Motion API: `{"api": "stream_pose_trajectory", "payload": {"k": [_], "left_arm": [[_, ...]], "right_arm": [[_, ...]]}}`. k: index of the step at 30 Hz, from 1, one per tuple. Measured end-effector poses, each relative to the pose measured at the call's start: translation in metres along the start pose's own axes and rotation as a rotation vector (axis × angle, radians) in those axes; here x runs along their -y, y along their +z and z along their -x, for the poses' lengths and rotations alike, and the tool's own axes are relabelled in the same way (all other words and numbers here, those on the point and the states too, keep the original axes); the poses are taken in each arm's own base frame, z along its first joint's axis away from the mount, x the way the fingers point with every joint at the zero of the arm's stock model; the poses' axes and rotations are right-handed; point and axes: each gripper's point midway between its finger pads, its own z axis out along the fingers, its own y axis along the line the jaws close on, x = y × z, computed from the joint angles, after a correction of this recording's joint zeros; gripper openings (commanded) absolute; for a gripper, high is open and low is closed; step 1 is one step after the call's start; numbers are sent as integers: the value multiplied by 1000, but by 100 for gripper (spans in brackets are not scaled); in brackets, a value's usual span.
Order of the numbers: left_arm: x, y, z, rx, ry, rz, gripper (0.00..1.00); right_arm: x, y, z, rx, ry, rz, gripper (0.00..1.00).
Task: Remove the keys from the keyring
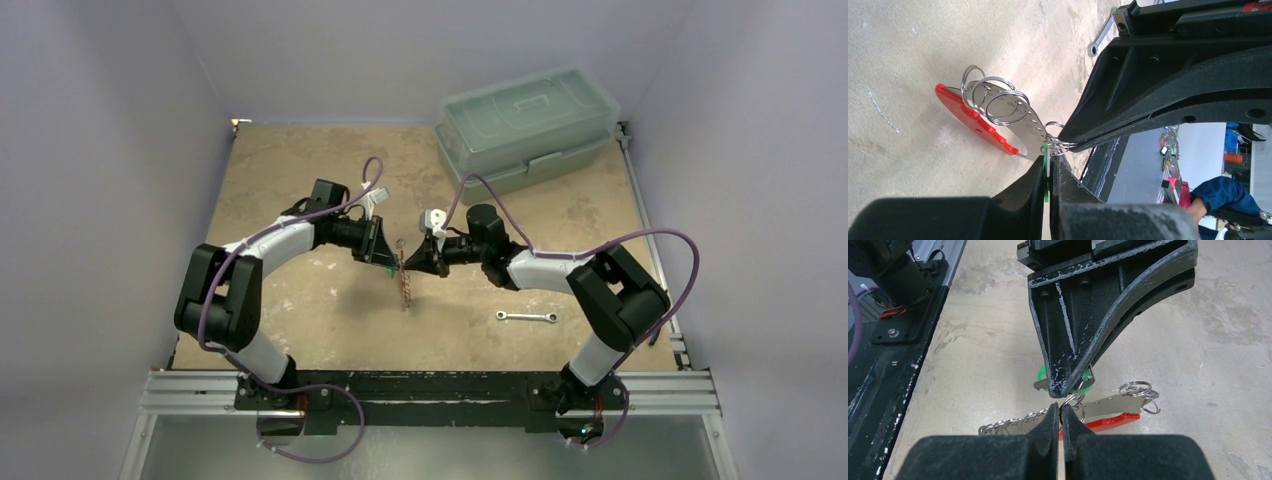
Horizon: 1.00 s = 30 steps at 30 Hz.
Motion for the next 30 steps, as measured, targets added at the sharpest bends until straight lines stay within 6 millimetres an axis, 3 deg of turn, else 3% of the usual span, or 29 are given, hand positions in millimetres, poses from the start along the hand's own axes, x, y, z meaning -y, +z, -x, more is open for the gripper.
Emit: {"api": "stream_pose_trajectory", "payload": {"k": [19, 30], "left_arm": [[-13, 1, 0, 2, -8, 65, 0], [-17, -2, 0, 4, -14, 77, 0]], "right_arm": [[-1, -2, -3, -1, 5, 5, 0], [24, -26, -2, 10, 30, -61, 0]]}}
